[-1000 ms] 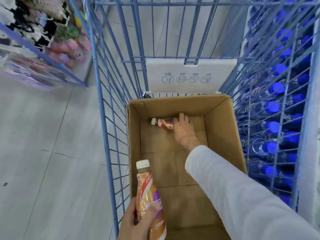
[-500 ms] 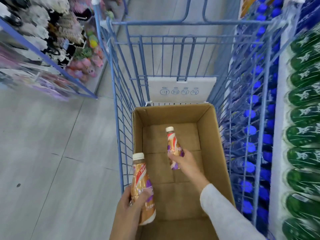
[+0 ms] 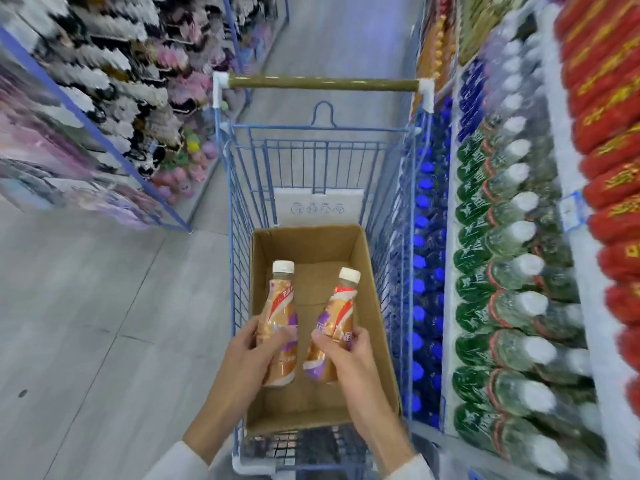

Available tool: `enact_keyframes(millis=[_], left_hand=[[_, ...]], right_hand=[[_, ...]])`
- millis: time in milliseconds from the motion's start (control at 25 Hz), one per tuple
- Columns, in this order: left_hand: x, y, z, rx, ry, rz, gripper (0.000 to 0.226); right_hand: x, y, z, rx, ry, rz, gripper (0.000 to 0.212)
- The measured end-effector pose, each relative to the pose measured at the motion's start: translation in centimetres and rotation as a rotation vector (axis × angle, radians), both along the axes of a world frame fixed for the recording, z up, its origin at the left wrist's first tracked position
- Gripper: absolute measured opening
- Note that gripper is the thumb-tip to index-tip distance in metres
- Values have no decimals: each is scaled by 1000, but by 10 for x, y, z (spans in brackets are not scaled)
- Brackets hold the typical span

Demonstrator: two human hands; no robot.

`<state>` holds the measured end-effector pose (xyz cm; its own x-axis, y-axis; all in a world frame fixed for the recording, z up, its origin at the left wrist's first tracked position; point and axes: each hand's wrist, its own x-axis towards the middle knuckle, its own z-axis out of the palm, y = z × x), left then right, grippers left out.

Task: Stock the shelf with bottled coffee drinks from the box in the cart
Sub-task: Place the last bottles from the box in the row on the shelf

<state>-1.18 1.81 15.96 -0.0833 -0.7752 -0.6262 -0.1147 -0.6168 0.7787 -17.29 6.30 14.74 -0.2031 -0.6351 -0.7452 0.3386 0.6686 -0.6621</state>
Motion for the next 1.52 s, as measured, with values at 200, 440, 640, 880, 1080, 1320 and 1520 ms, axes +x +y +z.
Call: enact_keyframes(millis=[200, 440, 640, 880, 1080, 1320, 1520], left_hand=[[-3, 16, 34, -110, 78, -204, 38], [-11, 46, 64, -185, 218, -538, 24], [-44, 114, 86, -177, 341, -760, 5], [-93, 226, 103, -110, 391, -1078, 26], [-115, 354, 122, -127, 433, -1314, 16], [-108, 527, 169, -164, 566, -1519, 10], [-111, 646, 217, -202, 726, -1562, 17]], right_hand=[[19, 45, 45, -103, 50, -211, 70], [42, 128, 80, -157, 208, -587, 79], [51, 213, 106, -233, 286, -870, 53], [69, 358, 136, -240, 439, -1170, 52], [101, 502, 152, -143, 551, -1434, 51], [134, 667, 178, -153, 677, -1627, 49], [133, 770, 222, -217, 824, -1619, 70]])
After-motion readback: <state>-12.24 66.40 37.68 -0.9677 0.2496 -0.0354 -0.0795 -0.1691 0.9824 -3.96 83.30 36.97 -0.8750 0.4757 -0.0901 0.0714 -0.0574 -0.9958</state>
